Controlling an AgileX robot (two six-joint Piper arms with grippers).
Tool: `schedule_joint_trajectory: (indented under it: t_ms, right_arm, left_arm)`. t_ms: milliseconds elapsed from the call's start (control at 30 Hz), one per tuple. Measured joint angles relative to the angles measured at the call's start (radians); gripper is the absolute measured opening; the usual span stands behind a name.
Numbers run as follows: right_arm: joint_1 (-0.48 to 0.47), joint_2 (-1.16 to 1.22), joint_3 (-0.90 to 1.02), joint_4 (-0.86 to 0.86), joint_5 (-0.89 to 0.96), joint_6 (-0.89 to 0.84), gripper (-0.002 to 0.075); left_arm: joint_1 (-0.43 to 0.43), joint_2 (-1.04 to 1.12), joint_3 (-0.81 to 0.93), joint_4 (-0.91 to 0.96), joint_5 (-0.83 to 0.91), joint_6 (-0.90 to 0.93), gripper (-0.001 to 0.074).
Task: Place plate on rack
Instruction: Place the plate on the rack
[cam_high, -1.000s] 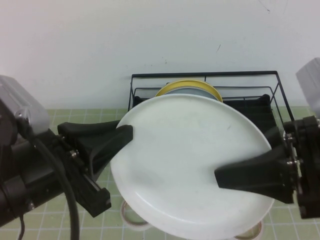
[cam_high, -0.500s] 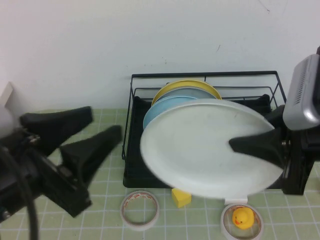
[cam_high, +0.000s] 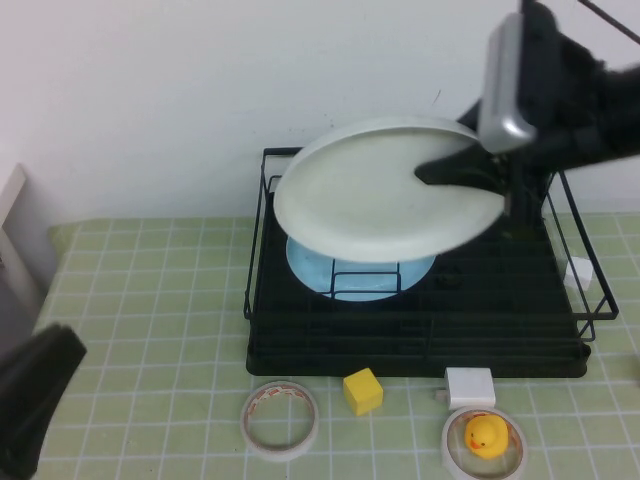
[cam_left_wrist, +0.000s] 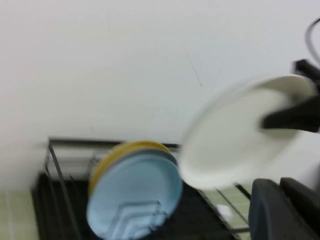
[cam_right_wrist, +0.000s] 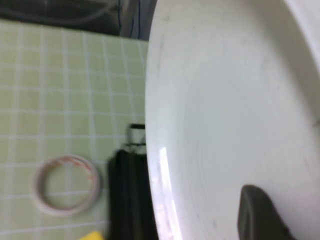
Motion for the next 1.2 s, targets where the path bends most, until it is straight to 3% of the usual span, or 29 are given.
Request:
schedule_joint_trajectory:
  t_ms: [233, 533, 933, 1200]
  right_arm:
    - [-0.002, 0.280, -0.257, -0.058, 0.036, -0.006, 0.0147]
    - [-0.002, 0.555, -0.473, -0.073, 0.035, -0.004, 0.0147]
    - [-0.002, 0.621, -0.499, -0.159, 0.018, 0.037, 0.0147]
    - [-0.002, 0.621, -0.499, -0.201, -0.019, 0.239, 0.0165]
  left_arm:
    - [0.000, -0.082, 0.110, -0.002, 0.068, -0.209, 0.0000]
    - [0.000, -0.098, 0.111, 0.004, 0.288, -0.245, 0.0000]
    - [0.000, -0.098, 0.111, 0.010, 0.287, -0.211, 0.0000]
    - [0.000, -0.098, 0.111, 0.010, 0.284, -0.196, 0.0000]
